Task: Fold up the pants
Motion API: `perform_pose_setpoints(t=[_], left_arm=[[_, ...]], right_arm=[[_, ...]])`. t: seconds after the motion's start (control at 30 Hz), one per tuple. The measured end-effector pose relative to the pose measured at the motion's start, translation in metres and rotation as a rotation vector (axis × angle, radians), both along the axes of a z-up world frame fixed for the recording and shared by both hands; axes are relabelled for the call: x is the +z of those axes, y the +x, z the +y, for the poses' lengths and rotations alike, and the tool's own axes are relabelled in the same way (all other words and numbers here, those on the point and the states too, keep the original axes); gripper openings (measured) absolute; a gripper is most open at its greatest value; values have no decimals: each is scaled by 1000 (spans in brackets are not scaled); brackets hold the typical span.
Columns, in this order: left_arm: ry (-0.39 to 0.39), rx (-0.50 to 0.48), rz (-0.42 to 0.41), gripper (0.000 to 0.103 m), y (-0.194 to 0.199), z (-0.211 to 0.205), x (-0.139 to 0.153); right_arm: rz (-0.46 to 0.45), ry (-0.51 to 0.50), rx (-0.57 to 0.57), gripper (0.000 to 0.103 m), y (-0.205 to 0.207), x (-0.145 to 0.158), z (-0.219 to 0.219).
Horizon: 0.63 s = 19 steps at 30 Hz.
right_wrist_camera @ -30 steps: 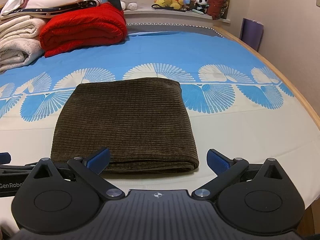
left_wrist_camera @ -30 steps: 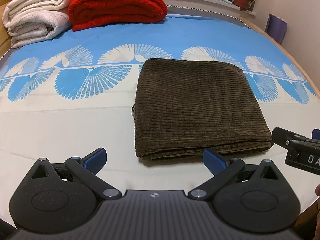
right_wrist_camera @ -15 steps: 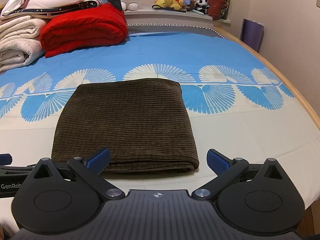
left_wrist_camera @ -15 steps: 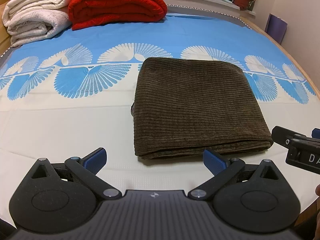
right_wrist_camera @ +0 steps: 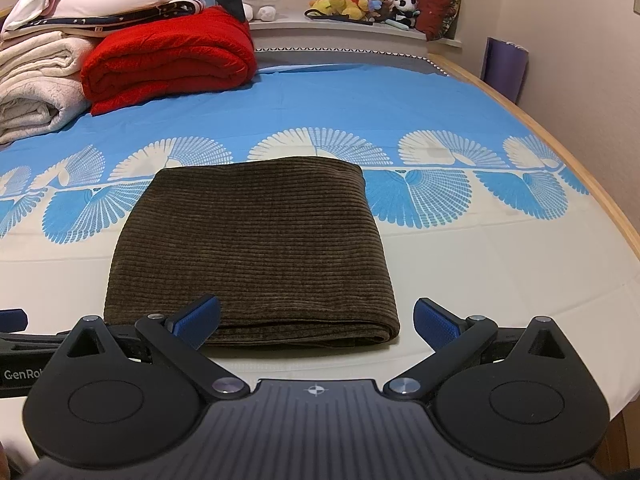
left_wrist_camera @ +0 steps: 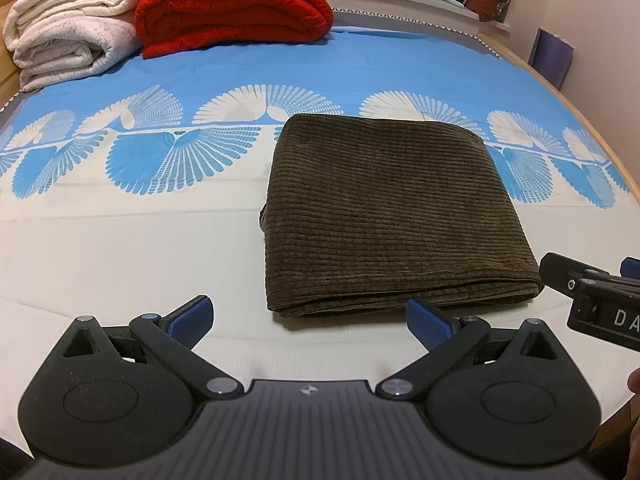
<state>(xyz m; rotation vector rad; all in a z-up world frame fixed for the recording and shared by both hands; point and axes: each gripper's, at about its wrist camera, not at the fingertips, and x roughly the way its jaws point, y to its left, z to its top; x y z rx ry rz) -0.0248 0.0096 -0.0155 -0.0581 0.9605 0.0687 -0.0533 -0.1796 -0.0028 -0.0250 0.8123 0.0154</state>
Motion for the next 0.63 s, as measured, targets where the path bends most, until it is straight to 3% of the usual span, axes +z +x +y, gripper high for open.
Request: perform_pose_setpoints(t=[0.63], left_arm=[[-4,-5,-1,103,0,1,-1]], right_arm=[[1,0,9,102,3,0,2]])
